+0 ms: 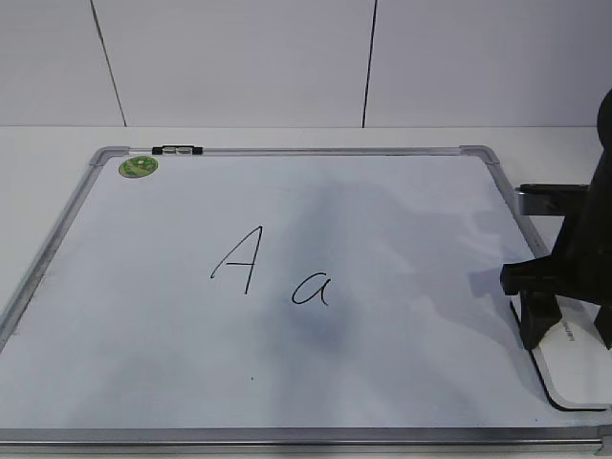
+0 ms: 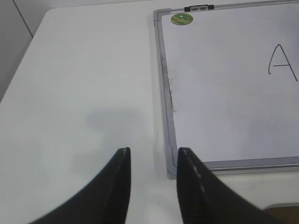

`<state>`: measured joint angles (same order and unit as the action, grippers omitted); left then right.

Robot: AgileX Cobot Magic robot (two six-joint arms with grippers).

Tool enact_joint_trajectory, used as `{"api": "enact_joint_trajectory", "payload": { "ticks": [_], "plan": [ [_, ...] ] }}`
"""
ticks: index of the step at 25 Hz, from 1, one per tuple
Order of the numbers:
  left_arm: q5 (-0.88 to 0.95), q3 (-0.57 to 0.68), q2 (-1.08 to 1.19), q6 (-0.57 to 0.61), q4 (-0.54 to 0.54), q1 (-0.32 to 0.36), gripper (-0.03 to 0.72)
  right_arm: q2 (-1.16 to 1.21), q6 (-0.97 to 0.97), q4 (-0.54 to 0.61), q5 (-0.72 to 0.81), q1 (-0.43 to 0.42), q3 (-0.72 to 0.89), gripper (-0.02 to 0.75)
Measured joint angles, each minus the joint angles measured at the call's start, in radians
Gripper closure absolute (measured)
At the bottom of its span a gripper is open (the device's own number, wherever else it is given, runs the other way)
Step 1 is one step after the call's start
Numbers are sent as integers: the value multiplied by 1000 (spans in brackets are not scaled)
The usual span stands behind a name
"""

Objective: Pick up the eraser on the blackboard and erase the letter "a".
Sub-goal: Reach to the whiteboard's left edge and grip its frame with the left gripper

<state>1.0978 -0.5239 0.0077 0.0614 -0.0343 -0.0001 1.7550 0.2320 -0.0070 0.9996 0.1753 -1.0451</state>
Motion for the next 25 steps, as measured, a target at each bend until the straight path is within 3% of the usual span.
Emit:
{"api": "enact_joint_trajectory", "payload": {
  "ticks": [8,17,25],
  "plan": [
    [0,0,0,0,0,0,452,3,0,0,8,0,-51,179],
    [0,0,0,0,0,0,452,3,0,7,133,0,-182,179],
    [0,0,0,0,0,0,452,3,-25,30,203,0,-206,179]
  ]
}}
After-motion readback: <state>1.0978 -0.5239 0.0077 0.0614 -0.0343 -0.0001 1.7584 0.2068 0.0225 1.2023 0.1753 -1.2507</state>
